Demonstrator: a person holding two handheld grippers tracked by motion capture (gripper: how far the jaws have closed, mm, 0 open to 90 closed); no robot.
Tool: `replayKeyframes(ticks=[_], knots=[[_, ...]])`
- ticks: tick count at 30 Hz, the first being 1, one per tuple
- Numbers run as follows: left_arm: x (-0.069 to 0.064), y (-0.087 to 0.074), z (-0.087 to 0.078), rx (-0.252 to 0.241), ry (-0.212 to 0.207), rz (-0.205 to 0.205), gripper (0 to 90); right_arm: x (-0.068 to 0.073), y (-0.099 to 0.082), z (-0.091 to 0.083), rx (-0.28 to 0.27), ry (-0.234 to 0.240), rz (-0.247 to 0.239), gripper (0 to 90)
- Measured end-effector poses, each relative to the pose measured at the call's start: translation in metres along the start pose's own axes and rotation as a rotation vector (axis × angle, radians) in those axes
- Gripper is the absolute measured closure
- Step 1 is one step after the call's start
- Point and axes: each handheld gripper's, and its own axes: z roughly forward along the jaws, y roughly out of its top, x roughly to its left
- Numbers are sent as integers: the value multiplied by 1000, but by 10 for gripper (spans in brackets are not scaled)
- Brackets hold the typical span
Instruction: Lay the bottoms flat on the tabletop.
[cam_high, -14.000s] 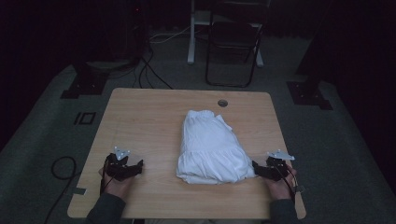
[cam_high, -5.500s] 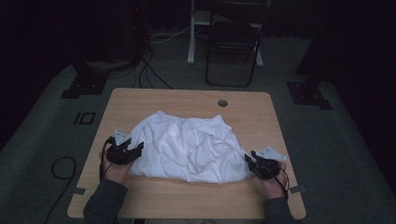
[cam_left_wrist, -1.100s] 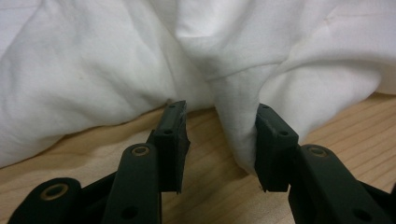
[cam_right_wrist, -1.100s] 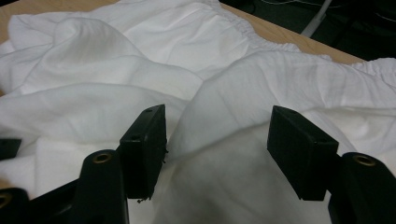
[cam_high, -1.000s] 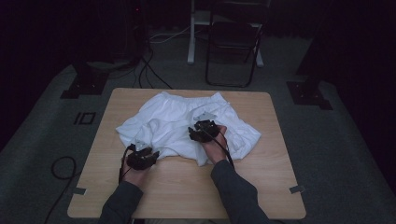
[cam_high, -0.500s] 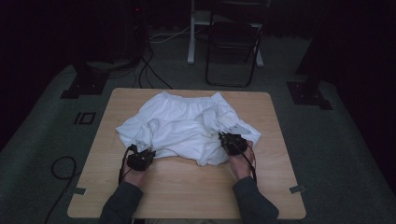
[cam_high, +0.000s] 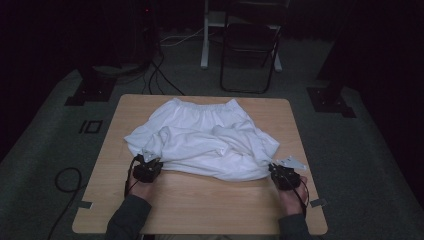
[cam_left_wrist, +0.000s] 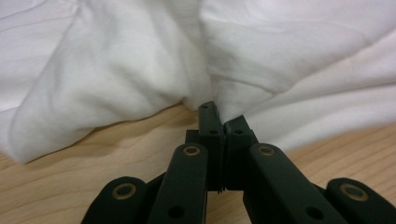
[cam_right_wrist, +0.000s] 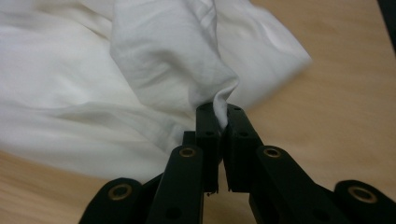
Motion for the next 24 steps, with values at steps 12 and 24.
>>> replayKeyframes(ticks=[12,24], knots=[[5,3,-14,-54,0,-15,663,-17,-20,3,82,-44,69,853],[-2,27,-33,-180,6,17,475,-3,0,-5,-84,29,-14,443]])
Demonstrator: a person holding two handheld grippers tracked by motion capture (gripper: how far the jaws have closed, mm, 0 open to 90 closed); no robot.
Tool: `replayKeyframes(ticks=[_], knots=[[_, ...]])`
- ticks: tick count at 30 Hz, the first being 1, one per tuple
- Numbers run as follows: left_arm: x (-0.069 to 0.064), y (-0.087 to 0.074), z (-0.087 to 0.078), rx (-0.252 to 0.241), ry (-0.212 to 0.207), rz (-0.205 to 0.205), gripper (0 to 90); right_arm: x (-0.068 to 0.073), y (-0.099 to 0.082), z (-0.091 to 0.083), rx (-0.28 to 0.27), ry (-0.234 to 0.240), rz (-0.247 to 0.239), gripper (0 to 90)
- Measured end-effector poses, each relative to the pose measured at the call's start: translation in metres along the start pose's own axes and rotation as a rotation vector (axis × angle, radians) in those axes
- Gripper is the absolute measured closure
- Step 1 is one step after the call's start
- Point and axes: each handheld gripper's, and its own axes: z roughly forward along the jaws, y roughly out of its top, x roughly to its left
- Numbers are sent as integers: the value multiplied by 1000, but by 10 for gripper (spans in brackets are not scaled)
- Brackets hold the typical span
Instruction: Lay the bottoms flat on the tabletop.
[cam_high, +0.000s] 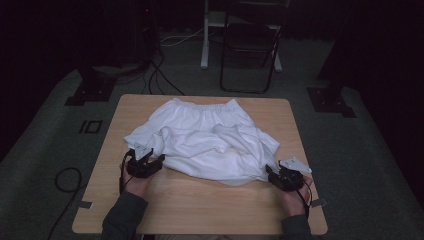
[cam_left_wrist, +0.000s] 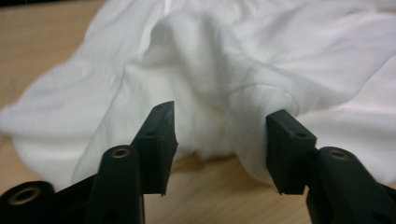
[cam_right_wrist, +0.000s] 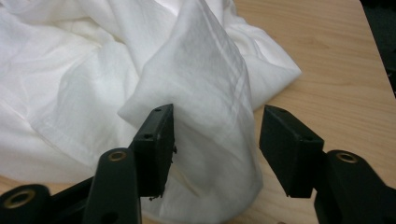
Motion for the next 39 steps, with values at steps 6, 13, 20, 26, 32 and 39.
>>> replayKeyframes(ticks=[6,13,20,26,32,39], knots=[[-16,21,9,-13,-21,48,465,1,4,6,-7,-1,-22,437],[-33,37,13,-46,-65,75,456,0,4,13,4,-2,-18,436],[-59,47,40,22,-132,148,432,0,2,14,6,1,-13,435],[-79,49,65,72,-175,194,388,-2,-1,16,19,0,-1,433],[-104,51,92,123,-206,253,344,-3,-2,16,20,1,2,433],[-111,50,104,178,-191,236,785,-4,-6,19,35,3,10,448]])
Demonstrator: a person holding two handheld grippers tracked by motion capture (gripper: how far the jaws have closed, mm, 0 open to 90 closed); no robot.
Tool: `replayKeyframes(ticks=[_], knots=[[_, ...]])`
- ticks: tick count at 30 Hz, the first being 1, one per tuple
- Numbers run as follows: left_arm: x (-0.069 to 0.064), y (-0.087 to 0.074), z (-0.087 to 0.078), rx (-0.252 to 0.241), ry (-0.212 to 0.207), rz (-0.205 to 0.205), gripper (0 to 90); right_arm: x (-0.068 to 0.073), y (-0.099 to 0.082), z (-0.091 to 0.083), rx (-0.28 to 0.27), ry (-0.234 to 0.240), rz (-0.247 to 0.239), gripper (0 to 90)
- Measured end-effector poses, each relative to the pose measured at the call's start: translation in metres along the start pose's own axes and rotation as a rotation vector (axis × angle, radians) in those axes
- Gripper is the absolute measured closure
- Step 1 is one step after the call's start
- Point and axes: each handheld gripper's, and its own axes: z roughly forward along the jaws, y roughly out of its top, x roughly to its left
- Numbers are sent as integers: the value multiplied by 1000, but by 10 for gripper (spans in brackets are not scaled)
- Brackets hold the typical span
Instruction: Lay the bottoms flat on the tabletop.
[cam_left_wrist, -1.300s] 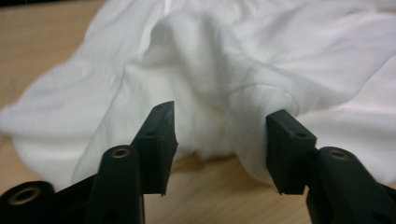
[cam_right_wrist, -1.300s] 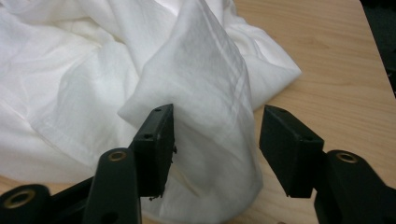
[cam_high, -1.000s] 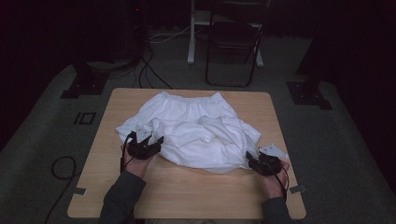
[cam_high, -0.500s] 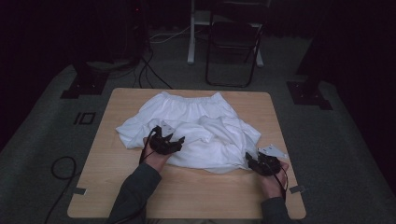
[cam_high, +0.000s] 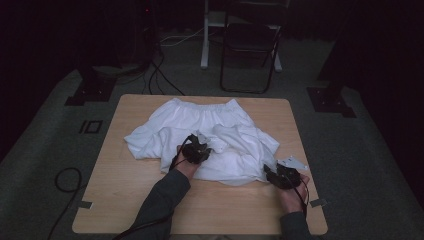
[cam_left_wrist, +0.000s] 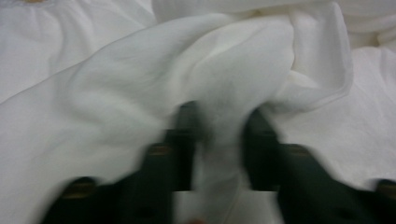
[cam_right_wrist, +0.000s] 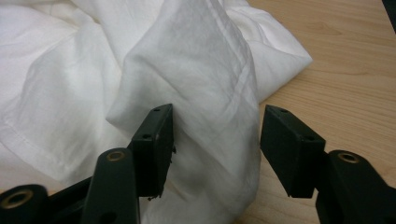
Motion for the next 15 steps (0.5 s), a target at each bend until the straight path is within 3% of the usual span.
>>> replayKeyframes(ticks=[1,4,5,6,7,8,10,15], knots=[[1,-1,-5,-15,6,-8,878,-2,-1,0,2,3,2,487],[6,-4,-24,-68,-2,-25,884,-3,-2,0,9,1,3,540],[7,-6,-32,-88,-3,-35,884,-4,-3,0,25,-17,-2,671],[9,-8,-40,-102,0,-37,884,-4,-3,0,25,-17,-2,671],[14,-13,-55,-132,10,-52,884,-5,-5,0,45,-37,10,789],[14,-13,-55,-132,10,-52,885,-5,-5,0,45,-37,10,789],[24,-26,-74,-160,25,-83,885,-6,-5,-1,58,-47,9,885],[44,-54,-103,-192,67,-162,884,-9,-6,-3,60,-57,24,895]])
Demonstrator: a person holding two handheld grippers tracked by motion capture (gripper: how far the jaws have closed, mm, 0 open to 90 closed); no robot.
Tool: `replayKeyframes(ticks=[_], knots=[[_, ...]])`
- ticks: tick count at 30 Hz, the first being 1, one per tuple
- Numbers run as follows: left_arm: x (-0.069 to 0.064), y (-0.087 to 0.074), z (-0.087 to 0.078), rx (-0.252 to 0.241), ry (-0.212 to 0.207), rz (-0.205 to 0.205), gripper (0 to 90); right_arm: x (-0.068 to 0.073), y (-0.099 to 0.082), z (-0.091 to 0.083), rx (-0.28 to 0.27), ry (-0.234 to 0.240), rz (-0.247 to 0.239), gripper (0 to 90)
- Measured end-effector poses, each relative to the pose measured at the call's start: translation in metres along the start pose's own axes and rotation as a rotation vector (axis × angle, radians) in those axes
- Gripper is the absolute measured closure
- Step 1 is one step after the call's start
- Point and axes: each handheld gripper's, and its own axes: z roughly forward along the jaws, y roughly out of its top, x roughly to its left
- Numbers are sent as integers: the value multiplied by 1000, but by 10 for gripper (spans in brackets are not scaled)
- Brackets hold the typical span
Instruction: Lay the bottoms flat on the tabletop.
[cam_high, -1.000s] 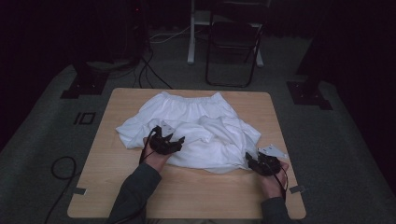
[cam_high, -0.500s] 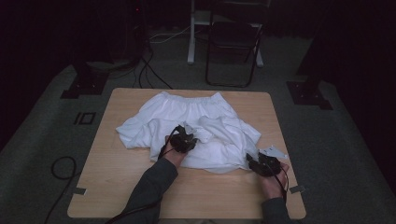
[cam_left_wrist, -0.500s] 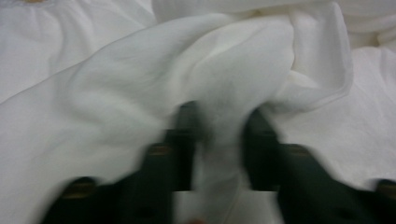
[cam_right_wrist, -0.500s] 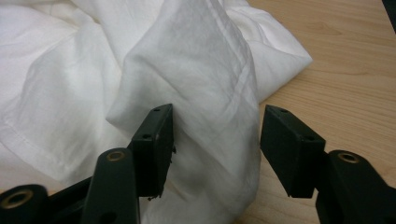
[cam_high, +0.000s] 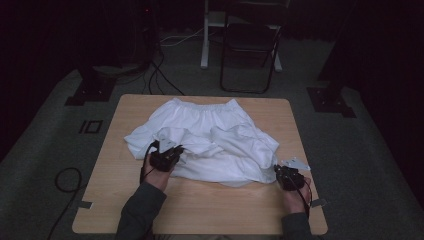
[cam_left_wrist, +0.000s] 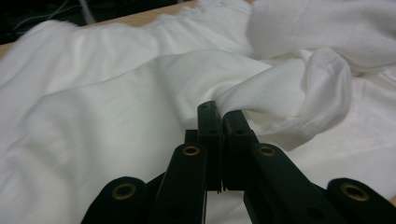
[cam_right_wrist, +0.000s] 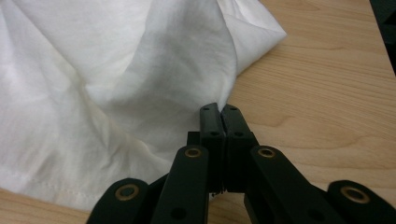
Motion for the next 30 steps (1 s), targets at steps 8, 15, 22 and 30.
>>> replayKeyframes(ticks=[8,15,22,30], knots=[[39,-42,-41,30,103,-91,885,-3,-3,-4,3,-22,-11,894],[63,-68,-66,55,165,-159,885,-10,-6,-8,4,-37,15,893],[81,-86,-77,103,207,-224,880,-11,-7,-8,14,-27,19,892],[72,-63,-77,42,190,-165,648,8,14,-19,-77,16,-55,610]])
